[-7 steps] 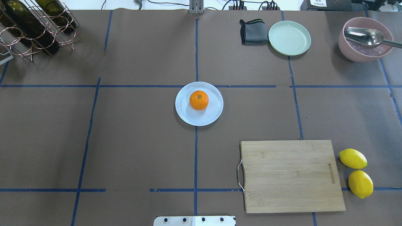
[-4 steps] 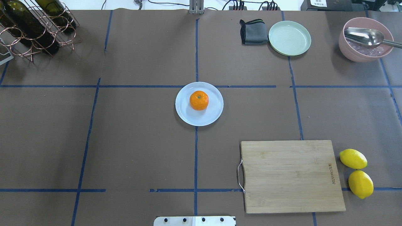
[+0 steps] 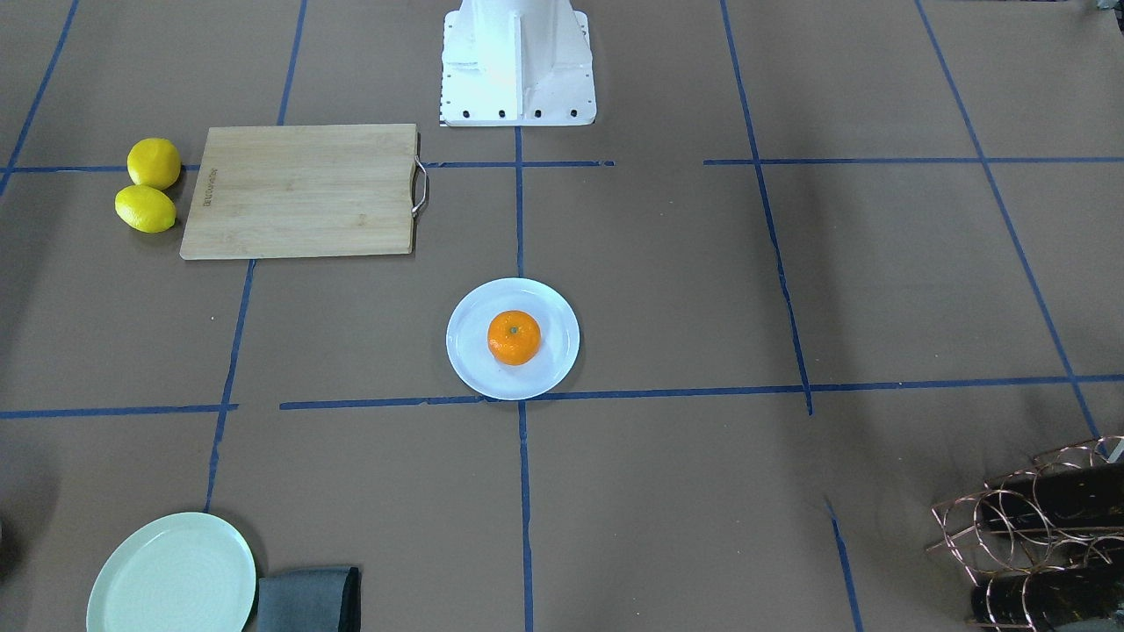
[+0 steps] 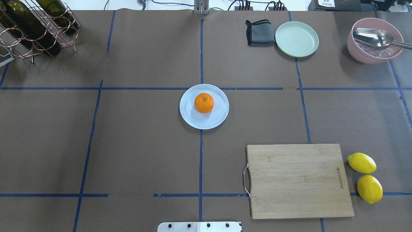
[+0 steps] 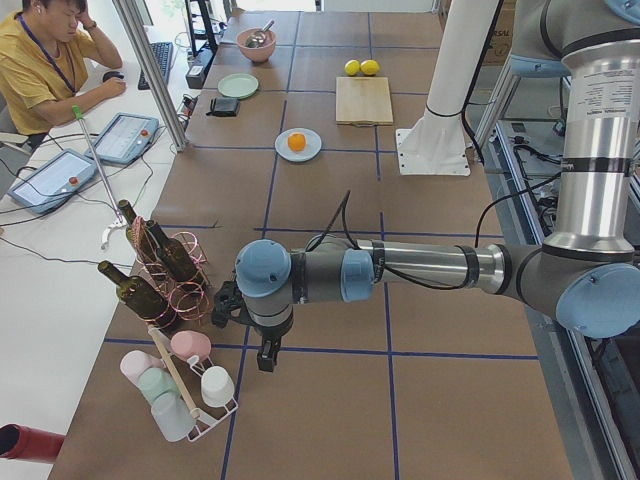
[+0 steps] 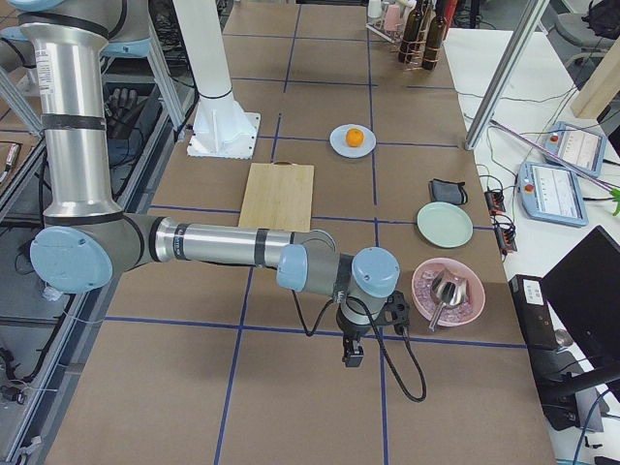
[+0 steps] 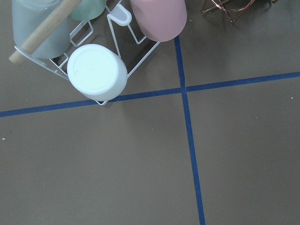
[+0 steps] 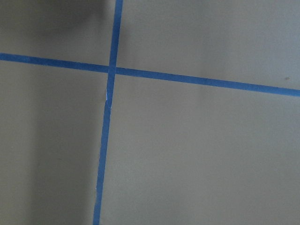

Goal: Pick orange to plate

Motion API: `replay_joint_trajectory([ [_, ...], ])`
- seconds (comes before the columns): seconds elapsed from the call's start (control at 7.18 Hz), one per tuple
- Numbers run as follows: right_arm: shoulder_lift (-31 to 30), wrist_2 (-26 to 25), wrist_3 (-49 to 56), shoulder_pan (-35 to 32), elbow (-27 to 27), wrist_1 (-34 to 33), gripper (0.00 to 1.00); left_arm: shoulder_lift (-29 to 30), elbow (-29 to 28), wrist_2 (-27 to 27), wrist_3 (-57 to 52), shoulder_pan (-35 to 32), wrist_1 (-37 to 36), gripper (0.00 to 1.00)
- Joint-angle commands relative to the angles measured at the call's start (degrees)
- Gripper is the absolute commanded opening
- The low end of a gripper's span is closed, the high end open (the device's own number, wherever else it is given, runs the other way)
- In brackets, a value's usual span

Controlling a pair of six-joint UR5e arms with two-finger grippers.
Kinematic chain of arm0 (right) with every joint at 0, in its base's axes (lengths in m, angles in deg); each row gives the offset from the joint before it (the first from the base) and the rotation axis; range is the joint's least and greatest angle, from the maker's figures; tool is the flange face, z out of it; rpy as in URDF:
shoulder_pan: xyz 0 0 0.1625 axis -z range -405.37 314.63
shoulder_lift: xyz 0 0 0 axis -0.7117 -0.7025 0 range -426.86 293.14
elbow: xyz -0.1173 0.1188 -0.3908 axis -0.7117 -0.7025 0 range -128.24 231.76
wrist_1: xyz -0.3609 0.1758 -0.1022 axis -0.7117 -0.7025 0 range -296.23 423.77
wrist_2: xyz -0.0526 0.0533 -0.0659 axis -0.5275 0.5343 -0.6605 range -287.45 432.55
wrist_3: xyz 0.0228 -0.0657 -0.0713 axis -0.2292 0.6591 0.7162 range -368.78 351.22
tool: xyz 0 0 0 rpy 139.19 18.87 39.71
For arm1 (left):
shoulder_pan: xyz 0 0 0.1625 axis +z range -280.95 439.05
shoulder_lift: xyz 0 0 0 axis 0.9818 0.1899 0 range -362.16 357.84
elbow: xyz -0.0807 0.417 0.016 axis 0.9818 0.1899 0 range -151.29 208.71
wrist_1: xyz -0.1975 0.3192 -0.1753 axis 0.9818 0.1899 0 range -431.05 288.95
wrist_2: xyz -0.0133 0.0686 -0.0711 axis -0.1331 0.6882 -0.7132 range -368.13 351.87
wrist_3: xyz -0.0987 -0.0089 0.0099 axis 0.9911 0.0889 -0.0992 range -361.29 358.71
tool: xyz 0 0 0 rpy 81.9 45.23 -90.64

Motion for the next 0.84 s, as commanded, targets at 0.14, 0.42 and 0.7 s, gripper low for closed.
replay_joint_trajectory([
  [0.14,-0.9,0.3,-0.1,0.0,0.2,1.6,1.00,-0.3,0.3,-0.1,-0.8,0.3,0.3,1.00],
  [0.42,-1.1,0.3,0.4,0.1,0.1,1.6,1.00,-0.3,0.2,0.0,-0.8,0.4,0.3,1.00],
  [0.7,-1.2,0.5,0.3,0.2,0.1,1.6,1.00,-0.3,0.2,0.1,-0.8,0.3,0.3,1.00],
])
